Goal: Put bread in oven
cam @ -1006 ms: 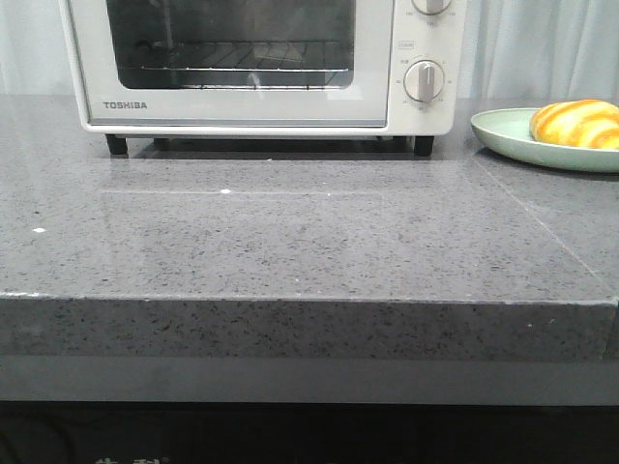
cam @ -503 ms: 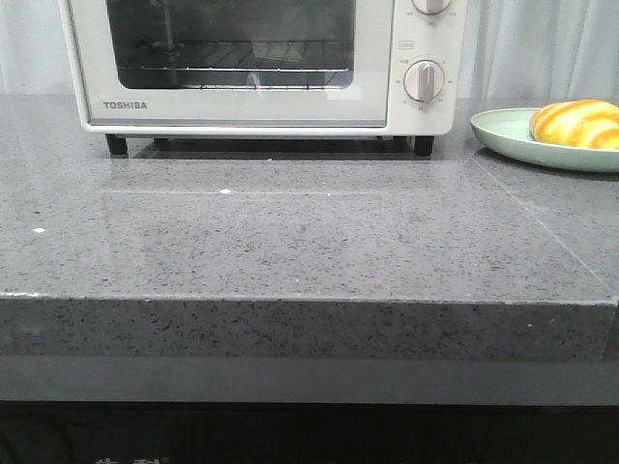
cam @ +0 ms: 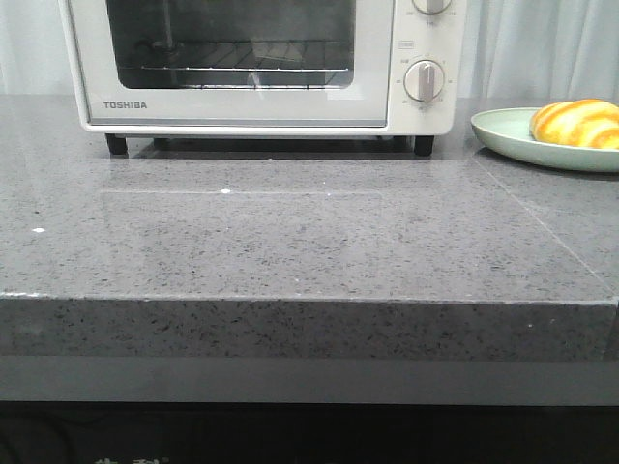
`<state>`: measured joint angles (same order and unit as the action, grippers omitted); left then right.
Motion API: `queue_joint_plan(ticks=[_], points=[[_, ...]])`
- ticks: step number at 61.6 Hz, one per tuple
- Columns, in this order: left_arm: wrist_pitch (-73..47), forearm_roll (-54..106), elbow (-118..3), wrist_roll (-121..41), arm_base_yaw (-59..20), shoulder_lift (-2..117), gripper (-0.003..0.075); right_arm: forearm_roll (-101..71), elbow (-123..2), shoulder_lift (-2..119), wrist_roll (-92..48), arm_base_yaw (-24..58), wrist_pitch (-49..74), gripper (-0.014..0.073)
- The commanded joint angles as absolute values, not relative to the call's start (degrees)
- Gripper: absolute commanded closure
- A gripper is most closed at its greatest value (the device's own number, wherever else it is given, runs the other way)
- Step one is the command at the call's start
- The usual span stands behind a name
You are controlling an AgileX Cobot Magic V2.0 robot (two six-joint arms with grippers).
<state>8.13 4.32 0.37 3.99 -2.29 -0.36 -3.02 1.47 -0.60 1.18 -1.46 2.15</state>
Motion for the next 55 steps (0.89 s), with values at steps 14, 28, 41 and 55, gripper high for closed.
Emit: queue_joint_plan(ticks=[14,28,41,55], points=[[10.20,5.19,-7.20,4.19,-2.68,-1.08,0.0738,-3.08,-4.40,-1.75,0.64,-1.70,2.26,0.0711],[0.00,3.73,-20.55,4.05,-2.68,4.27,0.0738,-2.60,-16.85,2.16,0.64,-1.70,10.95,0.0711],[-12.36,3.73,-34.96,3.97,-2.68,14.51,0.0738,-2.33,-29.33,12.13,0.64,-1.70,18.64,0.0711],[-20.36,3.92,-44.76,3.97,-2.68,26.97,0.0738,-2.31,-38.55,23.90,0.64,-1.70,24.20,0.0711]])
